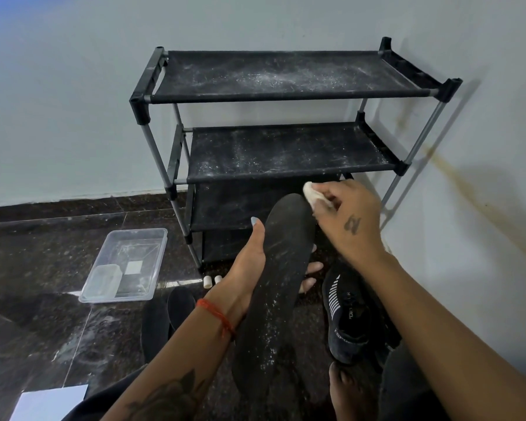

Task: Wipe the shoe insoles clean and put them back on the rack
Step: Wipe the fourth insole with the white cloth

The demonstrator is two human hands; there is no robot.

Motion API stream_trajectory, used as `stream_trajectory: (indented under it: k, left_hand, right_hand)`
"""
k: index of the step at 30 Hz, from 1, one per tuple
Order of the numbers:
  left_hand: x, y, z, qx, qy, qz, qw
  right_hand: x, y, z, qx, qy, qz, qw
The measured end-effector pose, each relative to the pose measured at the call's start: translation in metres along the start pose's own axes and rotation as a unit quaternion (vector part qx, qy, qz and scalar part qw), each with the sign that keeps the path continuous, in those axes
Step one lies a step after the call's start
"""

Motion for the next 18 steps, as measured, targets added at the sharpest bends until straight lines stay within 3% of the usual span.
stream_trajectory:
  k: [3,6,13,16,18]
  left_hand:
    - [0.000,0.001,0.000,0.000,0.004,0.009,1.000]
    - [-0.001,0.001,0.000,0.001,0.012,0.005,1.000]
    - [-0.007,0.001,-0.001,0.005,0.045,-0.040,0.998]
    - [-0.005,0.001,-0.001,0.006,0.028,-0.036,0.999]
    - [-0.006,0.003,-0.003,0.019,0.034,-0.021,0.999]
  right_hand:
    - [0.021,-0.033,0.014,-0.101,-0.086,-0.075,0.988]
    - [0.034,-0.043,0.024,-0.125,-0.132,-0.084,0.980]
    - [0.010,0.006,0.004,0.005,-0.053,0.070,0.996]
    - [0.002,0.003,0.001,0.032,-0.017,-0.011,0.999]
    - [0.010,-0.016,0.008,0.038,-0.065,-0.116,0.990]
Point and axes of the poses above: each hand's wrist, its own z-axis away from the middle knuckle, its own x-axis out of the palm, y = z × x, the point moved 5 cm from there along -z, towards the middle knuckle
